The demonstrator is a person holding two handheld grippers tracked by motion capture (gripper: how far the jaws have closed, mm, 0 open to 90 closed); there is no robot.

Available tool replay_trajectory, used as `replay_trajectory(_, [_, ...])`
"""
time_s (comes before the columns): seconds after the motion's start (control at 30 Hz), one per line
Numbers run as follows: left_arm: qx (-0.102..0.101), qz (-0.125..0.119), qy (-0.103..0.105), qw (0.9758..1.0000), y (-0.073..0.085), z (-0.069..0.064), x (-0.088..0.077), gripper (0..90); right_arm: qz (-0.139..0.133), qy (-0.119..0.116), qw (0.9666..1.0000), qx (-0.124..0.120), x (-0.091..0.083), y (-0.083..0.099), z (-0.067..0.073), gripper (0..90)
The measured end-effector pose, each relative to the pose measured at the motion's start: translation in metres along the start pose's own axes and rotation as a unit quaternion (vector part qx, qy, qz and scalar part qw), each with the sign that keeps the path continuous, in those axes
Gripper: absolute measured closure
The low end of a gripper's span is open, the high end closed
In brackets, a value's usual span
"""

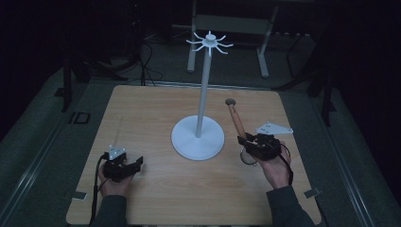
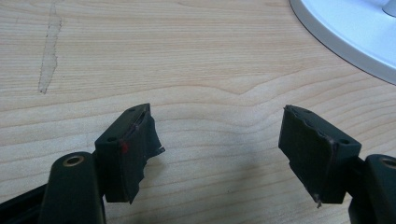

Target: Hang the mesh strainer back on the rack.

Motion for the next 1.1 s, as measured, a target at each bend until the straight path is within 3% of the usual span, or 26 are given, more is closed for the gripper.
replay_trajectory(0.2, [0.000,0.000,0.000,1.0000,0.000,0.000,0.000,26.9,-0.022,0.005,0.9997,0.004,-0.004,-0.004,-0.001,69.7])
replay_trajectory(1.1, [0.000,0.001,0.000,1.0000,0.000,0.000,0.000,26.8,-0.064,0.000,0.9980,0.002,-0.011,-0.017,0.004,69.7])
Point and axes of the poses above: each handheld gripper's, and its own axes: x roughly forward along the jaws, y roughly out of its underside, z roughly to its left, the point moved 3 cm from there along x, roughly forward along the jaws, and after that the axes turned 4 degrees about x, right-handed, at the moved point
